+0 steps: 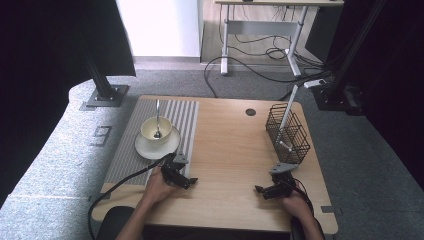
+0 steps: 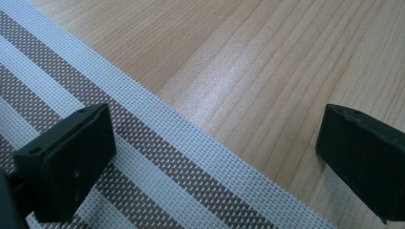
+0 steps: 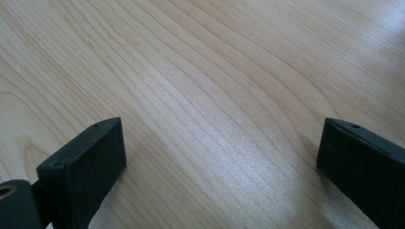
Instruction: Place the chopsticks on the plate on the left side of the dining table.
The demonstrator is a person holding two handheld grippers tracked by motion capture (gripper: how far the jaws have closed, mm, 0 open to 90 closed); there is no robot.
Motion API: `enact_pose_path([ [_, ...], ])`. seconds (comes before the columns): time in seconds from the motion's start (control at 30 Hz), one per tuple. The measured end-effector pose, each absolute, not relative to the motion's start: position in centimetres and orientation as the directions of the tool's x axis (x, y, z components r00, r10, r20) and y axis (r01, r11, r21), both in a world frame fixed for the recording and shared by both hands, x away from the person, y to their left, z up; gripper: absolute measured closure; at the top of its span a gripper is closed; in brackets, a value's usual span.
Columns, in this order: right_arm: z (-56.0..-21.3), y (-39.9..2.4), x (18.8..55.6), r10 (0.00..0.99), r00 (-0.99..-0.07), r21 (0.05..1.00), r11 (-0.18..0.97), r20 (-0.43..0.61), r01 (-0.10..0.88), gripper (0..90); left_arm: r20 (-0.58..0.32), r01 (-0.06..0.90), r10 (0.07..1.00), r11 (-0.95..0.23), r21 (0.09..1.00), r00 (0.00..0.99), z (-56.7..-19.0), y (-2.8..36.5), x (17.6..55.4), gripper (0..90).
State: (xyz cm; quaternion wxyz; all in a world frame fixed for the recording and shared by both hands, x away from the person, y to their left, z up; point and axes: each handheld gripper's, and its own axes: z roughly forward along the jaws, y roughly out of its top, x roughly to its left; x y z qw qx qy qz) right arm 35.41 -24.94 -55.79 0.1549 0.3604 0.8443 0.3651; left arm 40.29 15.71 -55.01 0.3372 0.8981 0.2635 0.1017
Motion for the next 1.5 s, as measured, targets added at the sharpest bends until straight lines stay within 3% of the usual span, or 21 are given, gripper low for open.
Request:
enact_pose_path([
  [0.9, -55.8, -24.9, 35.4, 0.722, -0.692, 0.727, 0.473, 0.003, 0.497, 2.0, 0.0, 0.428, 0.559, -0.635, 0.643, 0.829, -54.7, 15.6, 40.1, 0.3],
  [1.2, -55.8, -24.9, 35.4, 0.722, -0.692, 0.727, 0.473, 0.003, 0.498, 2.0, -0.045, 0.424, 0.542, -0.601, 0.678, 0.839, -52.4, 15.1, 39.7, 0.0],
  [1.5, -55.8, -24.9, 35.4, 0.722, -0.692, 0.727, 0.473, 0.003, 0.498, 2.0, -0.028, 0.404, 0.533, -0.605, 0.686, 0.846, -50.8, 13.9, 39.6, 1.4],
])
